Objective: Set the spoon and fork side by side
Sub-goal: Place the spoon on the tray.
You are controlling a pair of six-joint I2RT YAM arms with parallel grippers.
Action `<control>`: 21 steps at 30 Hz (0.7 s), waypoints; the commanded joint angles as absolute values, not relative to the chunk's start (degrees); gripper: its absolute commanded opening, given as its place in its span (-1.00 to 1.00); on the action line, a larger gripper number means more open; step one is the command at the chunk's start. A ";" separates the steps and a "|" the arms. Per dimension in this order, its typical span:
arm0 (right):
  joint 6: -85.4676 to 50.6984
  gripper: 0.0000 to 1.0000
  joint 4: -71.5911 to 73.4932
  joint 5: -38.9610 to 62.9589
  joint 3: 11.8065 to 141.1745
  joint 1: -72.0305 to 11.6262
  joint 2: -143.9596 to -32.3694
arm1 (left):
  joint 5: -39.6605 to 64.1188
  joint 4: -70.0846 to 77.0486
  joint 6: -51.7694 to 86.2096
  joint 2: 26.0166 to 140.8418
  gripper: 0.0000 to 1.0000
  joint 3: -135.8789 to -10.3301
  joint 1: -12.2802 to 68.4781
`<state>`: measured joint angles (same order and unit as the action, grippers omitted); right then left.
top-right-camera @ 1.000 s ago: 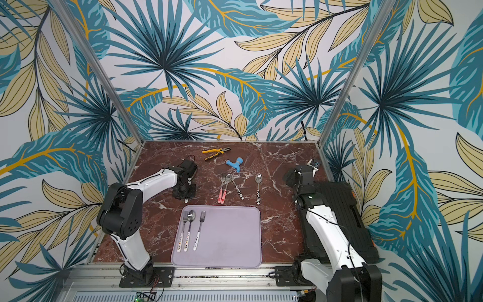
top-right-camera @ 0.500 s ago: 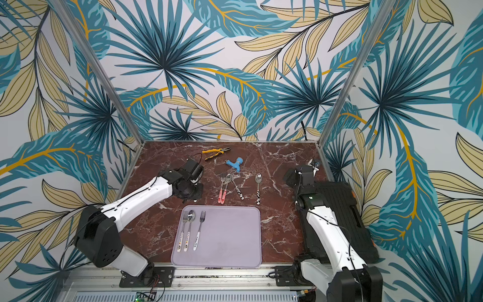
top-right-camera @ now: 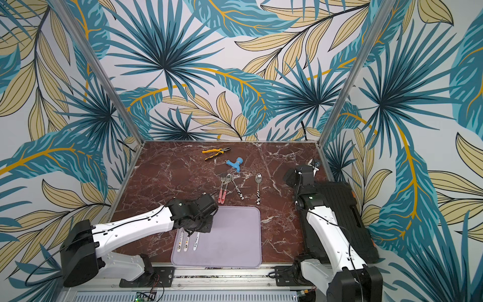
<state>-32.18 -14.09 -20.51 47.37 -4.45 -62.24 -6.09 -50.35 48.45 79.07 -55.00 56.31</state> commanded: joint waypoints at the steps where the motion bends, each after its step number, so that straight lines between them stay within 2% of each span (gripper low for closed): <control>1: -32.65 0.99 -15.28 -20.61 47.50 -4.46 -61.37 | -7.82 -47.67 53.48 79.99 -0.82 -52.42 58.97; 21: -32.71 0.99 -15.38 -20.65 47.47 -4.51 -61.60 | -6.55 -44.82 54.54 86.06 -0.78 -46.09 60.23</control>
<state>-32.21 -14.09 -20.51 47.37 -4.45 -62.24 -6.37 -44.93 54.92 85.43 -47.48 59.99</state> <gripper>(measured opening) 0.994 0.167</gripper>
